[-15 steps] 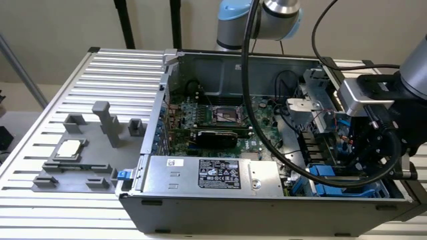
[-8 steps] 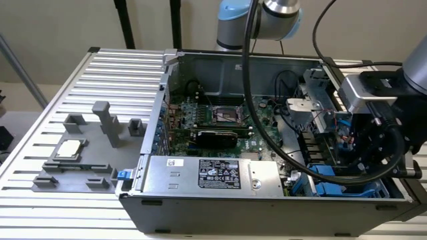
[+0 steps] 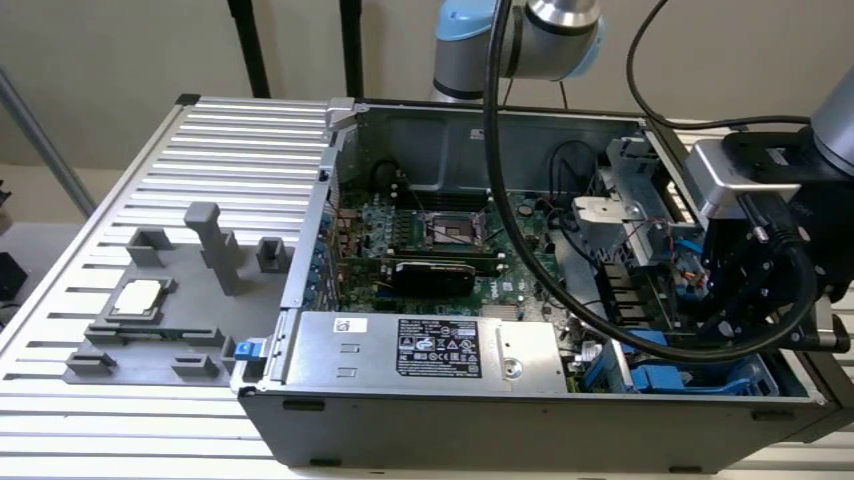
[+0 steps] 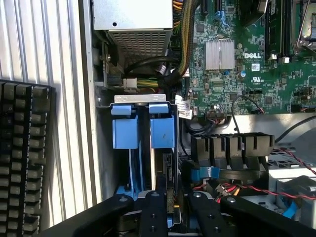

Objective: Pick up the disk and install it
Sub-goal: 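Insert the second disk wire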

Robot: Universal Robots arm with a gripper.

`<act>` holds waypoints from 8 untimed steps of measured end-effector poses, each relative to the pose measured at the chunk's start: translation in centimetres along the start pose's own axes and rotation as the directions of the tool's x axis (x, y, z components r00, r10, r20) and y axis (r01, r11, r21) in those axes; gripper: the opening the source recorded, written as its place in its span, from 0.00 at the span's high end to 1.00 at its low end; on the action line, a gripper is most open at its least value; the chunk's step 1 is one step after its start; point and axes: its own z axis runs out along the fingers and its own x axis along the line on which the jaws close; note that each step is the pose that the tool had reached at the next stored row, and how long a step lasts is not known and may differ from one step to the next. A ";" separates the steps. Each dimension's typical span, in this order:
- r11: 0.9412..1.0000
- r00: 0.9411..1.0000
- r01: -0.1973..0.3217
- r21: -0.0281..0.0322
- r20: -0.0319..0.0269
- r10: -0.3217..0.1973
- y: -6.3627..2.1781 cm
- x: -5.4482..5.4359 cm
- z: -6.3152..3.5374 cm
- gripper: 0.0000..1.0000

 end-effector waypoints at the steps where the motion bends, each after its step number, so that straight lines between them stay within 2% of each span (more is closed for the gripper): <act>1: 1.000 1.000 0.000 0.000 0.000 0.000 0.00 0.0 0.00 0.00; 8: 1.000 1.000 0.000 0.000 0.000 0.000 0.00 0.0 0.00 0.00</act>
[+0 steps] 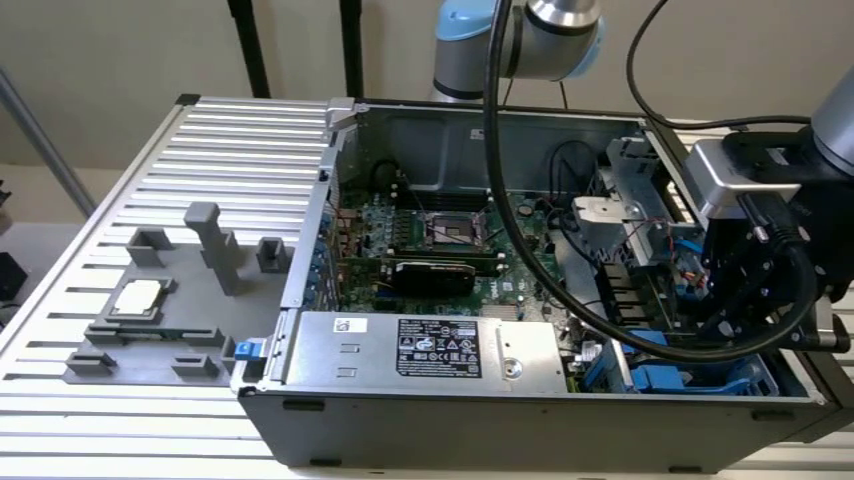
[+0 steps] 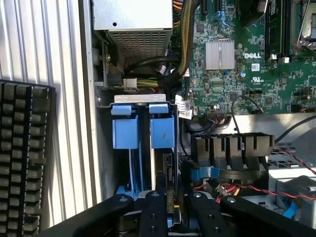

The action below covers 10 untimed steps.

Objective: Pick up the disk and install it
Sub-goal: 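Insert the second disk wire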

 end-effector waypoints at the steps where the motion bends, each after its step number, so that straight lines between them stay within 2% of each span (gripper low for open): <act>1: 1.000 1.000 0.000 0.000 0.000 0.000 0.00 0.0 0.00 0.00; 5: 1.000 1.000 0.000 0.000 0.000 0.000 0.00 0.0 -0.15 0.00; 10: 1.000 1.000 0.000 0.000 0.000 0.000 -0.08 -0.1 -2.21 0.00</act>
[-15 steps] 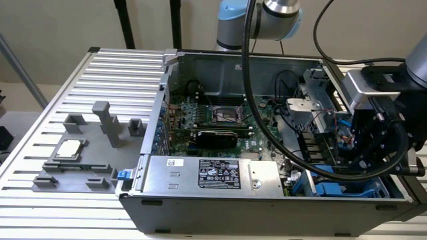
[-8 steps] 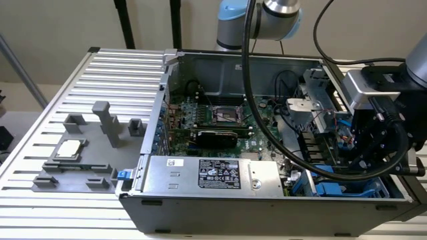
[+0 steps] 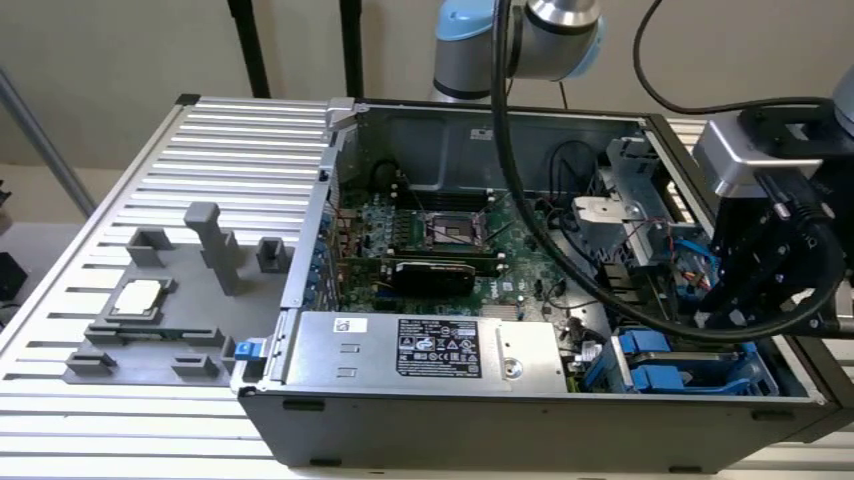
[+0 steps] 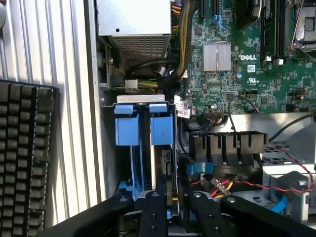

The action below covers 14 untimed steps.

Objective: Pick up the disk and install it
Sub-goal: 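Insert the second disk wire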

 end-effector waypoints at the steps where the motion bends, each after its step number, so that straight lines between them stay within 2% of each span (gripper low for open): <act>1: 1.000 1.000 0.000 0.000 0.000 0.000 -0.01 0.0 -0.37 0.00; 5: 1.000 1.000 0.000 0.001 0.000 0.000 0.31 0.0 -0.49 0.00; 12: 1.000 1.000 0.000 0.001 0.000 0.000 2.07 -0.3 -0.48 0.00; 14: 1.000 1.000 0.000 0.001 -0.001 0.000 2.23 -0.4 -0.33 0.00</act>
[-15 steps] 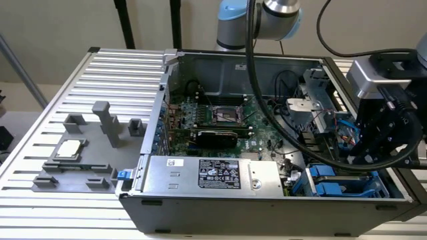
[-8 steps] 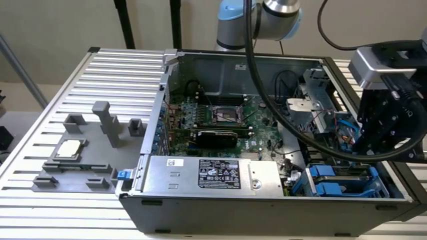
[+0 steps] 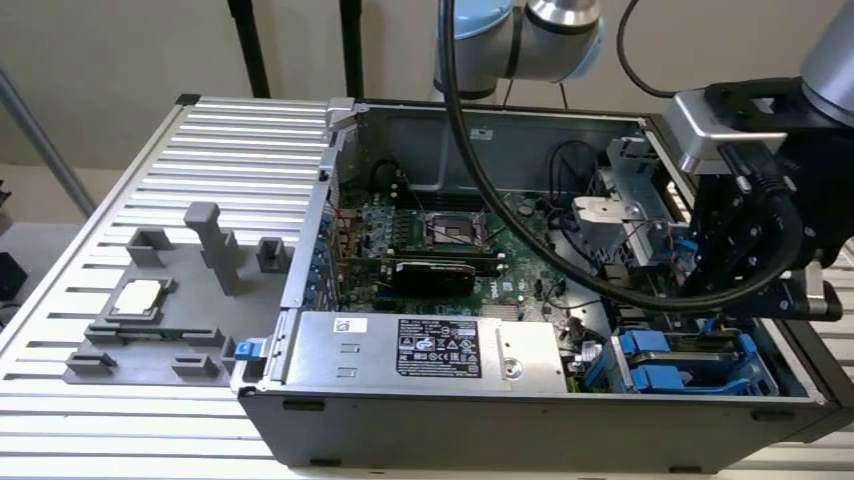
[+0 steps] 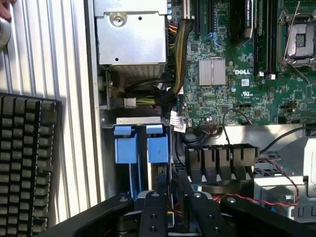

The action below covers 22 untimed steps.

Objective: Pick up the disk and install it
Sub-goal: 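Insert the second disk wire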

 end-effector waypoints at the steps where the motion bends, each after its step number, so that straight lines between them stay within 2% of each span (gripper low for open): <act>1: 1.000 1.000 0.000 0.000 0.000 0.000 0.03 -0.1 0.11 0.00; 6: 1.000 1.000 0.000 0.000 0.000 0.000 0.08 -0.3 0.69 0.00; 14: 1.000 1.000 0.000 0.001 -0.001 0.000 0.10 -0.5 1.07 0.00; 15: 1.000 1.000 0.000 0.001 -0.001 0.000 0.10 -0.5 1.11 1.00; 22: 1.000 1.000 0.000 0.001 -0.001 0.000 0.11 -0.5 1.28 1.00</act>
